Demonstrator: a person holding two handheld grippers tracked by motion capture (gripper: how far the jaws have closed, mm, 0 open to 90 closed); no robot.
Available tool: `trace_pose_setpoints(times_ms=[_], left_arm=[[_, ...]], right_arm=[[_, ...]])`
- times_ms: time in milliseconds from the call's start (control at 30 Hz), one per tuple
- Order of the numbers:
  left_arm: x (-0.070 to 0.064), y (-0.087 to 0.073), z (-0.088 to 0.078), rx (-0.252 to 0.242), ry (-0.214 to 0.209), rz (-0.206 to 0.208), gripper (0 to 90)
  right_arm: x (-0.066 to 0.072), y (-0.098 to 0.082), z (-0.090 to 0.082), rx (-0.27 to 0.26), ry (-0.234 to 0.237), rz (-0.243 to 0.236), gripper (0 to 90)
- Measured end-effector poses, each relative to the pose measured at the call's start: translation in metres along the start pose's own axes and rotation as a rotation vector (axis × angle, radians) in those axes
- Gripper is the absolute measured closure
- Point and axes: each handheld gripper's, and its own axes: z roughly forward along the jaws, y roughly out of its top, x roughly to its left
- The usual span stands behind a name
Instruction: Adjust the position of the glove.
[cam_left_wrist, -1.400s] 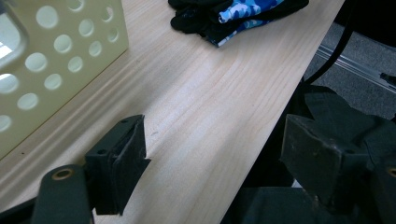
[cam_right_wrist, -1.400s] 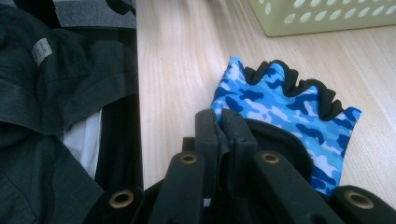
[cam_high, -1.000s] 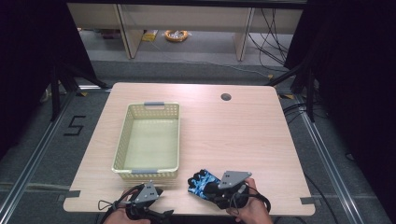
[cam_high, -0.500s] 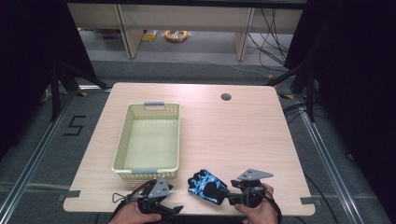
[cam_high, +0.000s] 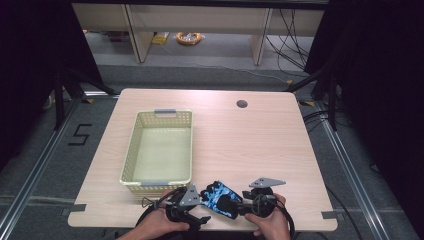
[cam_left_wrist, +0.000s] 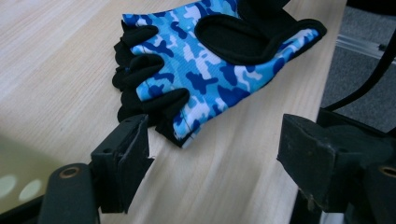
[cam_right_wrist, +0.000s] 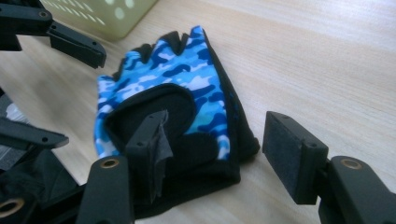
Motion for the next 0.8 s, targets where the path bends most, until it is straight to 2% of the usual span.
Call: trace_pose_setpoints(times_ms=[33,67,100,133,167,200,233,267,300,333,367,400,467,500,533,633,667,700,767,800], left_arm=[[0.0,0.001,0.002,0.005,-0.002,0.003,24.8],[0.001,0.002,0.003,0.013,0.008,0.017,25.2],[0.002,0.003,0.004,0.027,0.01,0.023,25.5],[0.002,0.004,0.006,0.026,0.007,0.017,25.9],[0.003,0.005,0.007,0.033,0.007,0.028,26.7],[0.003,0.005,0.009,0.032,0.011,0.014,27.1],[0.003,0.005,0.009,0.043,0.015,0.016,27.8],[0.004,0.006,0.01,0.054,0.009,0.022,29.4],[0.003,0.006,0.011,0.048,0.002,0.022,30.4],[0.002,0.006,0.011,0.05,0.003,0.032,31.3],[0.001,0.006,0.011,0.065,0.011,0.033,32.7],[0.001,0.006,0.013,0.069,0.014,0.049,33.7],[-0.001,0.006,0.014,0.066,0.016,0.05,35.2],[-0.002,0.006,0.015,0.064,0.014,0.041,35.4],[-0.002,0.007,0.014,0.074,0.016,0.055,36.2],[-0.003,0.008,0.013,0.078,0.021,0.073,42.9],[-0.002,0.008,0.012,0.089,0.026,0.086,45.0],[-0.002,0.009,0.011,0.092,0.032,0.101,47.3],[-0.003,0.008,0.011,0.081,0.028,0.088,52.8],[-0.002,0.008,0.01,0.083,0.024,0.094,55.5]], right_arm=[[-0.002,0.001,0.003,-0.008,0.002,-0.026,41.9],[-0.002,0.003,0.005,0.018,0.007,-0.007,42.3],[-0.004,0.004,0.008,0.015,-0.009,-0.018,43.2],[-0.004,0.005,0.01,0.028,-0.018,0.004,43.3],[-0.007,0.007,0.013,0.043,-0.021,-0.018,43.3],[-0.007,0.007,0.018,0.002,-0.005,-0.008,43.6],[-0.01,0.009,0.018,0.035,0.045,-0.011,44.0],[-0.011,0.011,0.019,0.039,0.053,-0.017,44.4],[-0.01,0.012,0.021,0.03,0.022,-0.014,45.1],[-0.011,0.014,0.021,0.063,0.054,-0.007,45.9],[-0.012,0.015,0.022,0.064,0.06,-0.029,46.3],[-0.012,0.016,0.023,0.072,0.069,-0.025,47.1],[-0.012,0.019,0.025,0.086,0.057,-0.039,49.6],[-0.011,0.021,0.025,0.107,0.025,-0.052,51.3],[-0.009,0.021,0.026,0.096,0.031,-0.071,52.3],[-0.007,0.024,0.028,0.114,0.046,-0.106,56.8],[-0.007,0.025,0.029,0.117,0.051,-0.108,58.0],[-0.008,0.025,0.029,0.114,0.06,-0.13,59.2],[-0.009,0.026,0.029,0.129,0.08,-0.105,61.2],[-0.011,0.027,0.029,0.132,0.082,-0.122,62.3]])
